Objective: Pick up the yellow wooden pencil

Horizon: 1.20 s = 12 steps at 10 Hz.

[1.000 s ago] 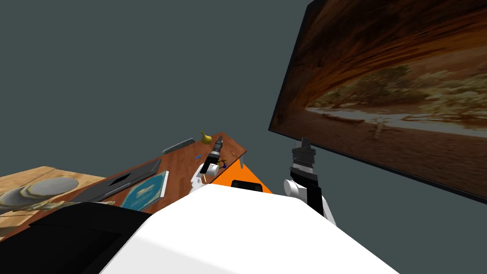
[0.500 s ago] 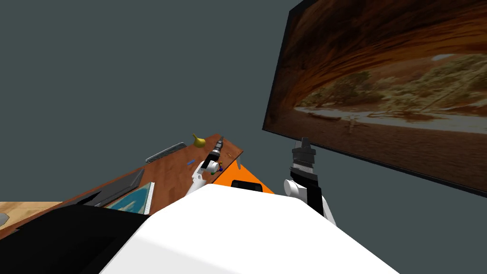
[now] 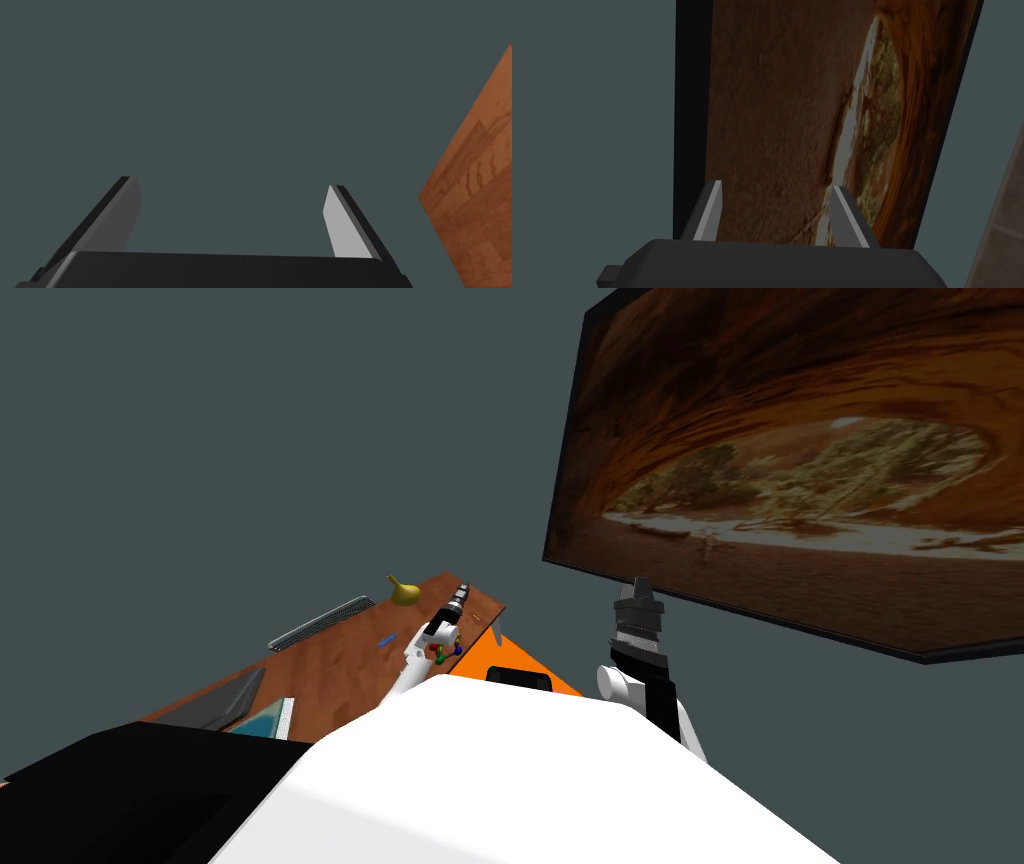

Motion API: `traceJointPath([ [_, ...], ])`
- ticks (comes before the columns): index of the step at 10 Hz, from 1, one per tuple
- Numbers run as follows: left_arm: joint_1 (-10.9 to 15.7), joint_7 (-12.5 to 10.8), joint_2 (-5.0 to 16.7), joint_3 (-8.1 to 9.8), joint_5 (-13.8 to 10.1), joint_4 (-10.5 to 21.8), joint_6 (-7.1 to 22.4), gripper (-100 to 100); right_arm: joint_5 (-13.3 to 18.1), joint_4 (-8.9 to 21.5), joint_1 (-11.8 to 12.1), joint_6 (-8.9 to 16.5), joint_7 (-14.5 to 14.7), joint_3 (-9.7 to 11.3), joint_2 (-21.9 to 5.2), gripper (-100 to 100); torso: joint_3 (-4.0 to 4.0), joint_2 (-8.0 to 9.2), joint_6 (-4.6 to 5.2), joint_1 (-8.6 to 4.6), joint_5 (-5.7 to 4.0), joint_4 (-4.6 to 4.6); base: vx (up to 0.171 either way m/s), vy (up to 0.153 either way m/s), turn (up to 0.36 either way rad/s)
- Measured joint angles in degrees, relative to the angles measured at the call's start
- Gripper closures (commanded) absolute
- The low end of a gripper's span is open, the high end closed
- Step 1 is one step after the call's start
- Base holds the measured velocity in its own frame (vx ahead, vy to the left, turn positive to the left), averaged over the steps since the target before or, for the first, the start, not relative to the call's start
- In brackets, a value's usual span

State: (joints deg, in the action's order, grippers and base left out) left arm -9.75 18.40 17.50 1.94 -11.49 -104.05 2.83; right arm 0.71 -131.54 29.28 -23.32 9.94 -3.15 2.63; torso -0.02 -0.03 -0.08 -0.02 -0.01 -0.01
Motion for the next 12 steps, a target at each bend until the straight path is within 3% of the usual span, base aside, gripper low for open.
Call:
traceJointPath([
  [9,6.5,3.8,4.8,0.79,-7.1,9.3,13.6,-100,0.0,0.0,0.0,0.0,0.0,0.0,0.0,0,0.0,-0.01,0.0,0.02,0.0,0.0,0.015,0.009,-0.154],
  [12,9.6,5.3,6.6,0.6,-10.2,14.9,17.5,-100,0.0,0.0,0.0,0.0,0.0,0.0,0.0,0,-0.02,-0.04,0.02,0.05,0.01,-0.01,0.013,0.018,-0.154],
])
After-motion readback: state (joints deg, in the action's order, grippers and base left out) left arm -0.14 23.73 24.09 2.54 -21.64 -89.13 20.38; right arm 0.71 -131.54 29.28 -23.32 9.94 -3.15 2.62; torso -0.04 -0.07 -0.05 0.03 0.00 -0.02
